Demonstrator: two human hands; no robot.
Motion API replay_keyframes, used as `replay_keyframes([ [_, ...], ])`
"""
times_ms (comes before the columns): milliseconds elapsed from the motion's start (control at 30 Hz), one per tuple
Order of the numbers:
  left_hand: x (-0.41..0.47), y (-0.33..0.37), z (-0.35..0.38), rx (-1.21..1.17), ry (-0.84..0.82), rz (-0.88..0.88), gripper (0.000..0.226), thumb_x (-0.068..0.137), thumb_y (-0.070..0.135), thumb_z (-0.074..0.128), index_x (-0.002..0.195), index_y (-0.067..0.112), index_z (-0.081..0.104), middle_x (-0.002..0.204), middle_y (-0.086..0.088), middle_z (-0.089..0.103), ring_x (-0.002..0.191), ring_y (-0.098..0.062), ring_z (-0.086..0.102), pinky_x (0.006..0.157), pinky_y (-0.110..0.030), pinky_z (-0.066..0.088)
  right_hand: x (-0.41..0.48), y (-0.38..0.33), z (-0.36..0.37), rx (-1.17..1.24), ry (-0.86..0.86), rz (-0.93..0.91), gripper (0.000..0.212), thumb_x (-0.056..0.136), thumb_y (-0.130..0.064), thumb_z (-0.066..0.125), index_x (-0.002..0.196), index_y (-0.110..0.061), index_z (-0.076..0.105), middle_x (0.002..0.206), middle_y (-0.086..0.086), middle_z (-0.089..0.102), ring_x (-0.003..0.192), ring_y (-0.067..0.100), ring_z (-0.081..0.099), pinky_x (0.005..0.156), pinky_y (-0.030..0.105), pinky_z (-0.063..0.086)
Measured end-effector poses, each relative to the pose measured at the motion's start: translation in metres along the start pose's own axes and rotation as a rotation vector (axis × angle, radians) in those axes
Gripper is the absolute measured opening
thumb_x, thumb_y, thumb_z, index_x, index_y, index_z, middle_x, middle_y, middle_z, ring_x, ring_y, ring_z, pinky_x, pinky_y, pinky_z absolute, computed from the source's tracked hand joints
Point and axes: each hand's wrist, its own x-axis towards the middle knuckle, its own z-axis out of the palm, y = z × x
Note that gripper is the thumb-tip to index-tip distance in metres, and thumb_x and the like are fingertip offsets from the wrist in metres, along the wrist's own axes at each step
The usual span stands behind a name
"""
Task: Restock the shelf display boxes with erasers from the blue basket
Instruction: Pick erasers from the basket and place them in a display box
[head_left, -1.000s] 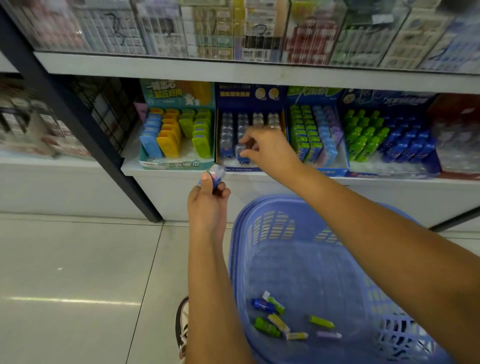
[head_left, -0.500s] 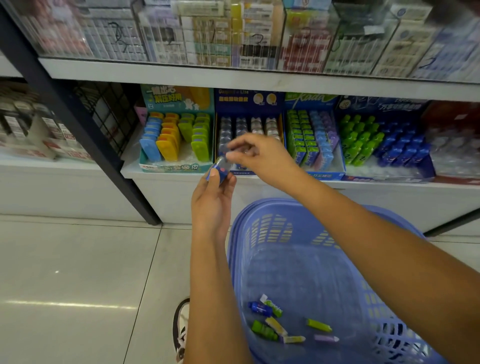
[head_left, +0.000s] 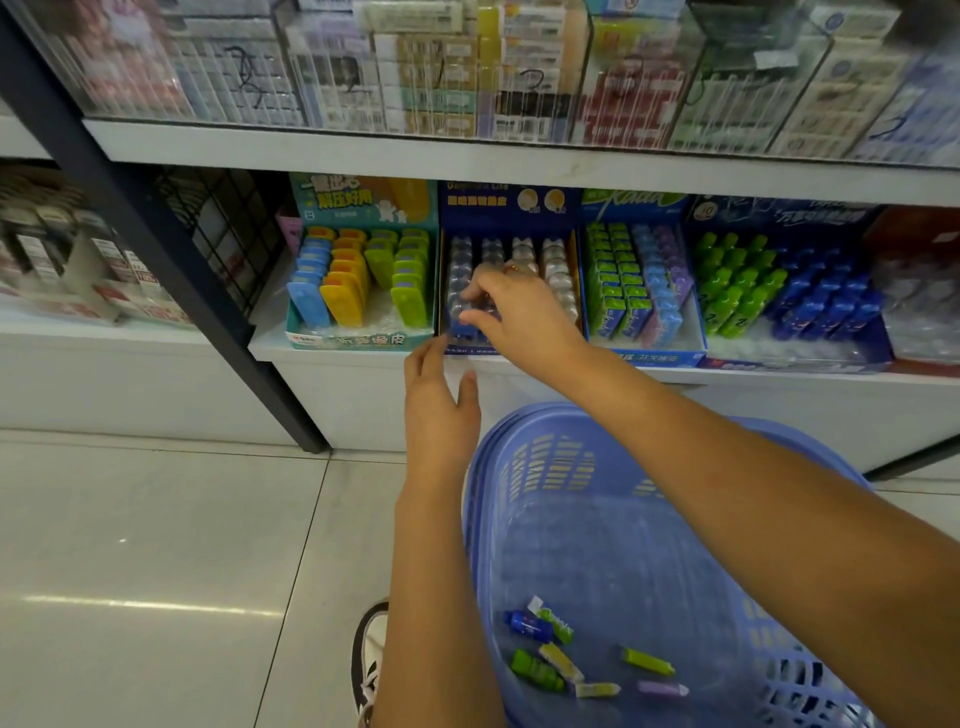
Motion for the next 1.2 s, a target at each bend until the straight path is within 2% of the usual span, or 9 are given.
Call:
replay_keyframes([
  [233, 0.003, -0.004, -0.003, -0.051, 0.002, -0.004, 0.046, 0.094, 0.011, 0.053, 0.139, 0.009, 0.044, 0.141, -0.006, 0.039, 0.123, -0.017, 0.048, 0.105, -0.026, 0.038, -0.001, -0.003, 0.006, 0.028, 0.054, 0.001, 0.019, 0.088, -0.02, 0.063, 0.099, -0.004, 0.064, 0.102, 0.012, 0.066, 0.102, 0.025, 0.053, 0.085, 0.031, 0.039],
  [467, 0.0, 0.003, -0.008, 0.008, 0.002, 0.005, 0.044, 0.094, 0.011, 0.053, 0.138, 0.006, 0.046, 0.14, -0.008, 0.043, 0.12, -0.017, 0.049, 0.097, -0.016, 0.037, 0.004, -0.012, -0.01, -0.353, 0.008, -0.121, 0.03, 0.089, -0.034, 0.057, 0.109, -0.015, 0.068, 0.123, 0.005, 0.05, 0.116, 0.025, 0.041, 0.096, 0.037, 0.034],
  [600, -0.011, 0.022, 0.0, 0.038, 0.027, 0.051, 0.022, 0.093, 0.013, 0.053, 0.112, 0.008, 0.064, 0.104, -0.005, 0.065, 0.088, -0.011, 0.058, 0.077, -0.013, 0.045, -0.047, 0.011, -0.029, -0.049, -0.037, -0.039, 0.026, 0.087, -0.031, 0.064, 0.104, -0.012, 0.059, 0.103, 0.004, 0.056, 0.092, 0.021, 0.056, 0.077, 0.029, 0.042],
  [667, -0.018, 0.028, 0.02, 0.121, -0.201, 0.009, 0.015, 0.09, 0.012, 0.055, 0.096, 0.006, 0.068, 0.087, -0.008, 0.069, 0.079, -0.02, 0.063, 0.076, -0.028, 0.05, -0.092, 0.043, -0.03, -0.01, -0.212, 0.125, 0.018, 0.083, -0.027, 0.068, 0.093, -0.013, 0.063, 0.088, 0.001, 0.061, 0.086, 0.022, 0.061, 0.07, 0.024, 0.038],
  [733, -0.033, 0.028, 0.052, 0.345, -0.574, -0.011, 0.017, 0.088, 0.01, 0.055, 0.083, 0.001, 0.068, 0.087, -0.019, 0.069, 0.078, -0.028, 0.063, 0.072, -0.034, 0.049, -0.145, 0.077, -0.018, -0.127, -0.622, 0.321, 0.019, 0.082, -0.026, 0.069, 0.096, -0.013, 0.066, 0.094, 0.006, 0.068, 0.093, 0.024, 0.063, 0.073, 0.026, 0.043],
  [800, -0.061, 0.016, 0.09, 0.513, -0.958, -0.089, 0.019, 0.088, 0.012, 0.054, 0.09, 0.0, 0.069, 0.098, -0.019, 0.069, 0.088, -0.029, 0.065, 0.074, -0.033, 0.051, -0.2, 0.105, 0.004, -0.176, -1.039, 0.437, 0.028, 0.083, -0.024, 0.069, 0.108, -0.012, 0.063, 0.096, 0.009, 0.066, 0.09, 0.02, 0.063, 0.072, 0.021, 0.047],
  [867, -0.094, -0.008, 0.125, 0.646, -1.258, -0.183, 0.025, 0.089, 0.017, 0.058, 0.108, 0.006, 0.069, 0.108, -0.012, 0.069, 0.102, -0.027, 0.065, 0.086, -0.033, 0.053, -0.249, 0.126, 0.029, -0.159, -1.232, 0.518, 0.041, 0.083, -0.026, 0.07, 0.118, -0.012, 0.055, 0.107, 0.01, 0.064, 0.098, 0.02, 0.062, 0.078, 0.02, 0.048],
  [1000, -0.15, -0.057, 0.166, 0.838, -1.56, -0.106, 0.035, 0.082, 0.02, 0.07, 0.111, 0.001, 0.066, 0.114, -0.017, 0.066, 0.106, -0.031, 0.063, 0.091, -0.04, 0.051, -0.304, 0.158, 0.068, -0.133, -1.234, 0.501, 0.063, 0.073, -0.024, 0.08, 0.125, -0.012, 0.047, 0.13, 0.016, 0.05, 0.117, 0.03, 0.053, 0.092, 0.035, 0.044],
  [1200, -0.17, -0.099, 0.176, 1.066, -1.646, 0.136, 0.039, 0.082, 0.022, 0.07, 0.117, 0.008, 0.061, 0.119, -0.017, 0.062, 0.106, -0.034, 0.061, 0.085, -0.039, 0.049, -0.33, 0.169, 0.112, -0.138, -1.151, 0.314, 0.076, 0.068, -0.031, 0.081, 0.126, -0.007, 0.038, 0.129, 0.018, 0.045, 0.115, 0.034, 0.052, 0.09, 0.037, 0.044],
])
